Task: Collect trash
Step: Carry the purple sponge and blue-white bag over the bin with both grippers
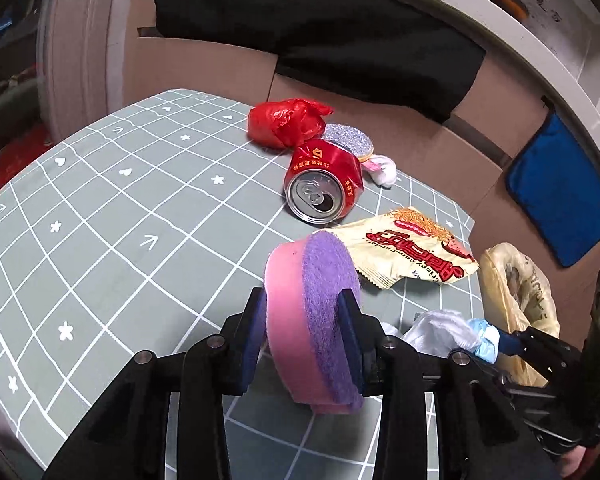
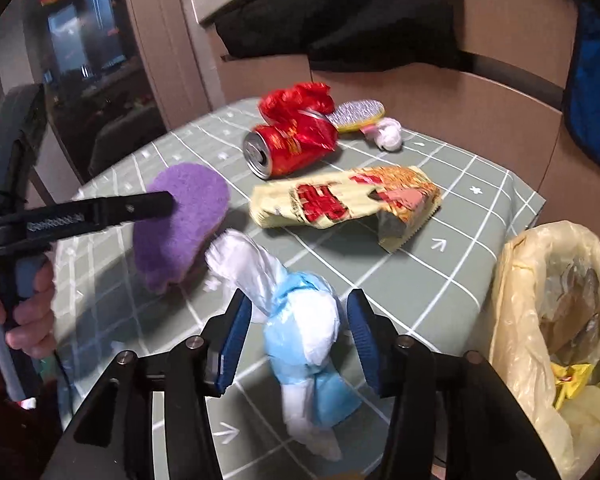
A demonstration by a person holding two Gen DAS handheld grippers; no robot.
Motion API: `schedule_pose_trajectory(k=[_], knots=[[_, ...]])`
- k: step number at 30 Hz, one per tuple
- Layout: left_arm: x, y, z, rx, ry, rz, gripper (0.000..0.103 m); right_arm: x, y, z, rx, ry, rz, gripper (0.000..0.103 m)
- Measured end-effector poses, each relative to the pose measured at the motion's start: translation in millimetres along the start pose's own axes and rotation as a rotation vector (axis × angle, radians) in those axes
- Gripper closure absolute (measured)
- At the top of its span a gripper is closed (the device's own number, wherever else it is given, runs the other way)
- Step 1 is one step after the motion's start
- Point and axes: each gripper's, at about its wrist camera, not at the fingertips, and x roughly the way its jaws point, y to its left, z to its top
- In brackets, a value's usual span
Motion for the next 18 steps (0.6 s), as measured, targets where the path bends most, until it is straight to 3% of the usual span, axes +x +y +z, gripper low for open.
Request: schedule_pose_trajectory(k=[2,8,18], knots=[[0.4,-3.5,-0.5,0.015,-0.001,0.004,0.066,-0.2,-3.1,-1.3,0.009,-0.002,-0.017,0.074],[-1.5,-23.5,0.5,0.071,-0.011,-0.001,0.067,-19.2,-22.4,1.2,0.092,-0.068,-0.001,0.074],[-41.6,-78.2,16.4,0.198,-0.196,-0.01,0.068,-60.0,-35.7,15.0,0.093,-0.181,-0.059,0.074]])
